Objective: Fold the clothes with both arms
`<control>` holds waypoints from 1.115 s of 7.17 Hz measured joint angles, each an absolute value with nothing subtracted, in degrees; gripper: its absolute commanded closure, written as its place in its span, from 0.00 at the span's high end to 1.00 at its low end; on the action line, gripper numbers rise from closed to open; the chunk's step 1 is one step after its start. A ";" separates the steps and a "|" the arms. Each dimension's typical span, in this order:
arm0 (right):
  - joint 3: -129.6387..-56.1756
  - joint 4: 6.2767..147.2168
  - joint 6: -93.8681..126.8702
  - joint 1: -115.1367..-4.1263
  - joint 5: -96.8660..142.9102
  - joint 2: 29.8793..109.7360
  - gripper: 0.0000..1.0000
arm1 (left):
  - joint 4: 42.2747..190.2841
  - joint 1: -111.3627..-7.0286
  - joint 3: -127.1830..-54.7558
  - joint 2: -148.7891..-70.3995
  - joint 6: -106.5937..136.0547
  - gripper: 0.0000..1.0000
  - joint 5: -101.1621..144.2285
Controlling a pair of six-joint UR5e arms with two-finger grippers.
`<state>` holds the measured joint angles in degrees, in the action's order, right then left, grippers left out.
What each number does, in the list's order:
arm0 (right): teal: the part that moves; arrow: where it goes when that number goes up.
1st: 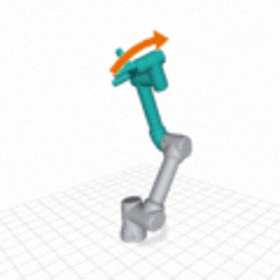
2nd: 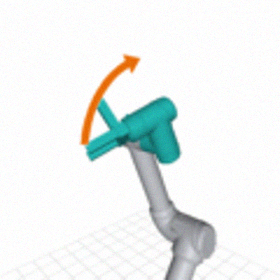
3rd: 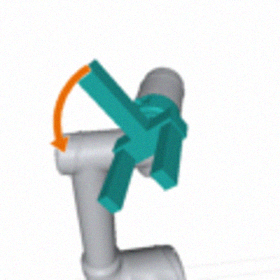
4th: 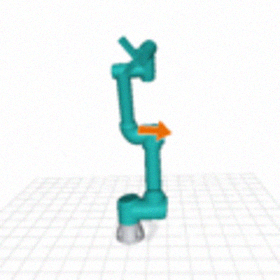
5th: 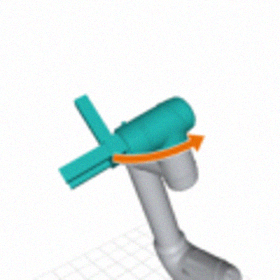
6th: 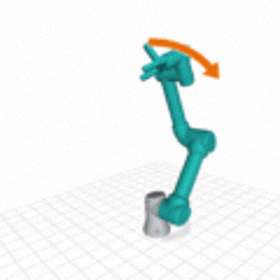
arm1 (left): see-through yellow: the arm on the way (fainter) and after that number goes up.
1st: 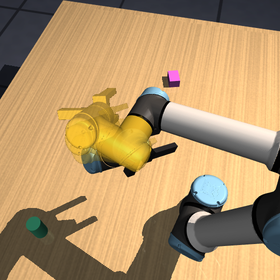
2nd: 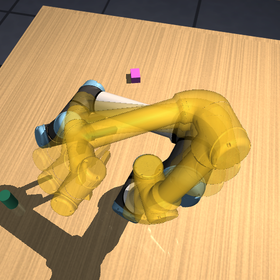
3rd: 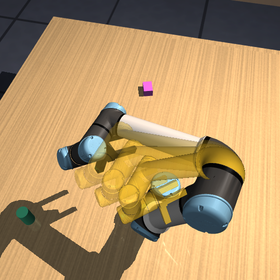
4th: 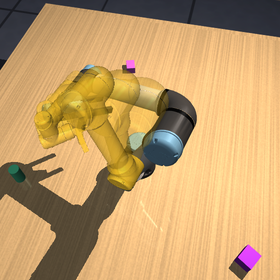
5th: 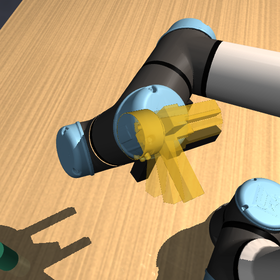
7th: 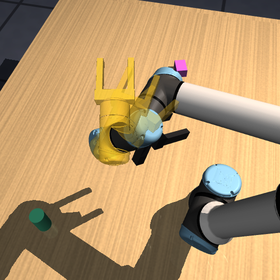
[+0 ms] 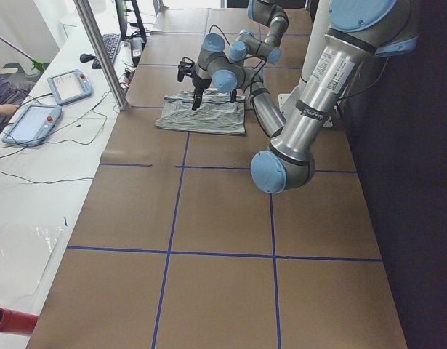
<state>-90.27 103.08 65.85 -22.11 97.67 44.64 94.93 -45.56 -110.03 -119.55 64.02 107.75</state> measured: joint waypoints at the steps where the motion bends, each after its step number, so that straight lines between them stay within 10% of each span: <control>1: -89.95 103.78 65.21 -21.79 97.67 44.88 1.00 | 94.92 -45.53 -109.99 -119.51 64.00 1.00 107.75; 8: -89.06 108.37 63.29 -21.10 97.57 45.26 1.00 | 95.10 -45.53 -110.23 -118.48 63.78 1.00 108.02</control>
